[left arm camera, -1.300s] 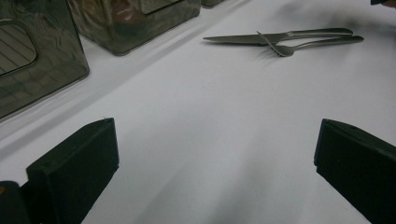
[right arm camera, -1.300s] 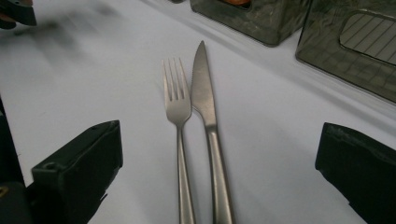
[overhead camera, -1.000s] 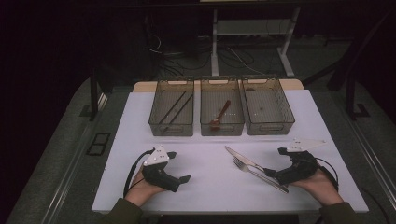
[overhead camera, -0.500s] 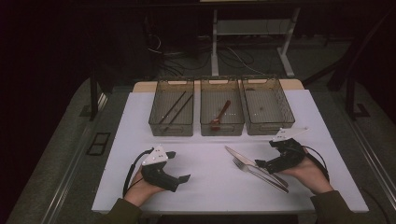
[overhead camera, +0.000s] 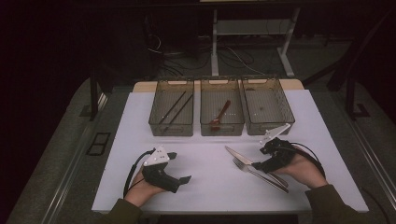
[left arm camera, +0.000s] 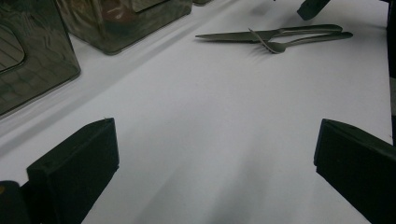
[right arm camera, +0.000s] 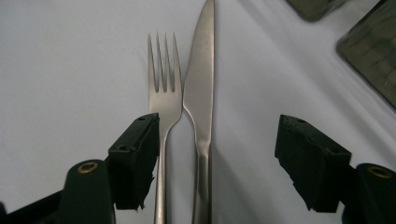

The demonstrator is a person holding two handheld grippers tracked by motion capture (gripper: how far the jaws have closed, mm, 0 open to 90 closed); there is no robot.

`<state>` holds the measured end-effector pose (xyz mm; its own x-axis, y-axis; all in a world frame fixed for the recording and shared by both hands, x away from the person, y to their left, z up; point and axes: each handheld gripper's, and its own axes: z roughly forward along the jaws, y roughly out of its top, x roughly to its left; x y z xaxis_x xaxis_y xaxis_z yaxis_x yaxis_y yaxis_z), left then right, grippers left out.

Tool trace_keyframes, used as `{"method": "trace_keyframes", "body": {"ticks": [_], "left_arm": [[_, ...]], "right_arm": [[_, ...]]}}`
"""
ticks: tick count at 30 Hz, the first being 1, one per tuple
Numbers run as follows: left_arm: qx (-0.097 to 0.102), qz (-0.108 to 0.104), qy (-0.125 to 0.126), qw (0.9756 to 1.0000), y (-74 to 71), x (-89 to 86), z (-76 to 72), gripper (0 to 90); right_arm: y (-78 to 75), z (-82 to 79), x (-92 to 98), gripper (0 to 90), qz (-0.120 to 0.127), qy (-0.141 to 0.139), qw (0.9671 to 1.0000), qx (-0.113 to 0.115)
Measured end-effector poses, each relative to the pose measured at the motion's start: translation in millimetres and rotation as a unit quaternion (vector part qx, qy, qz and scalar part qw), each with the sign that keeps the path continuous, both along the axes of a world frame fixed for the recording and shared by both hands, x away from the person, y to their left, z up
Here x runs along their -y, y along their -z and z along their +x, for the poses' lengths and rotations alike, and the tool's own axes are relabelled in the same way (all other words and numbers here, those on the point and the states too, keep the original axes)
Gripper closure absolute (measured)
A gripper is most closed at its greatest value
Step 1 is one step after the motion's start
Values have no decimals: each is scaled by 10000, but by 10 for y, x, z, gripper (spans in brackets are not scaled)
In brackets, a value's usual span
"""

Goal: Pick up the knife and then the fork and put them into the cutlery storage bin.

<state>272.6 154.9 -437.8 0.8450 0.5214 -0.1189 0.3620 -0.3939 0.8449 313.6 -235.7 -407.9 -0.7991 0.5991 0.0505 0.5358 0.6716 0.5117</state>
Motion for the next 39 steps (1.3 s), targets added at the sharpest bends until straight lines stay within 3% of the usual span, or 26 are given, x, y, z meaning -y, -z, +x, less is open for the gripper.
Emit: {"method": "trace_keyframes", "body": {"ticks": [5, 11, 14, 18, 28, 34, 39], "left_arm": [[-11, -1, -9, 10000, 2, -2, -5, 0], [-29, -14, 13, 10000, 6, 0, -6, 0], [-33, 11, 37, 10000, 9, 1, -6, 0], [-39, 12, 49, 10000, 11, 3, -6, 0], [-49, 40, 59, 10000, 12, 5, -8, 0], [-43, 27, 55, 10000, 14, 4, -8, 0], [-38, 36, 65, 10000, 12, 4, -12, 0]], "right_arm": [[14, -2, -49, 438, -351, -37, 9992, -172], [51, 10, -74, 550, -602, -66, 9975, -368], [80, 33, -74, 601, -837, -150, 9955, -413], [106, 47, -117, 657, -946, -216, 9934, -615], [124, 80, -207, 736, -1397, -287, 9868, -769], [123, 109, -299, 743, -1787, -369, 9800, -791], [117, 108, -376, 781, -1956, -422, 9757, -893]]}}
